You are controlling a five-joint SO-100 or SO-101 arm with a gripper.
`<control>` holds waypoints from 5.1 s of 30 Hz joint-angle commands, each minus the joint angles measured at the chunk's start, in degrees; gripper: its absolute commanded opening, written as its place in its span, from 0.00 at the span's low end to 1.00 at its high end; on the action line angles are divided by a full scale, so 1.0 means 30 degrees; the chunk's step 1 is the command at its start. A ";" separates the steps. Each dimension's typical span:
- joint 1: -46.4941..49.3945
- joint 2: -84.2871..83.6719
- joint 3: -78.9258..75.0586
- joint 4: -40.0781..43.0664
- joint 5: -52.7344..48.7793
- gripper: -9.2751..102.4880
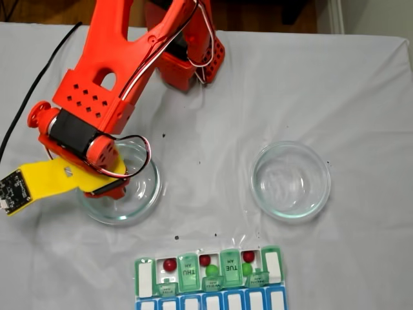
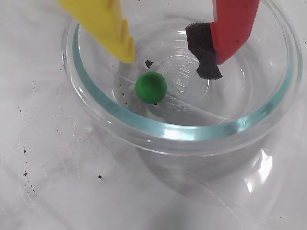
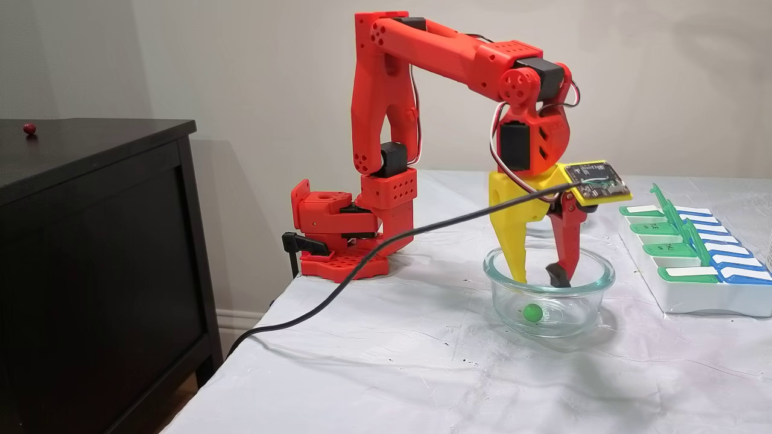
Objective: Sort medicines into box.
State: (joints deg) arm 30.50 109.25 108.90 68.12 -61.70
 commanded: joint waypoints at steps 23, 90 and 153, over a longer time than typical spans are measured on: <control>0.0674 -0.1318 -0.2139 -0.0059 -0.2109 0.29; 0.0527 -0.1582 -0.1494 -0.0293 -0.3750 0.19; -0.4805 0.7939 0.1084 -0.4922 0.7412 0.08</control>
State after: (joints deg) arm 20.83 126.83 113.55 59.15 -46.67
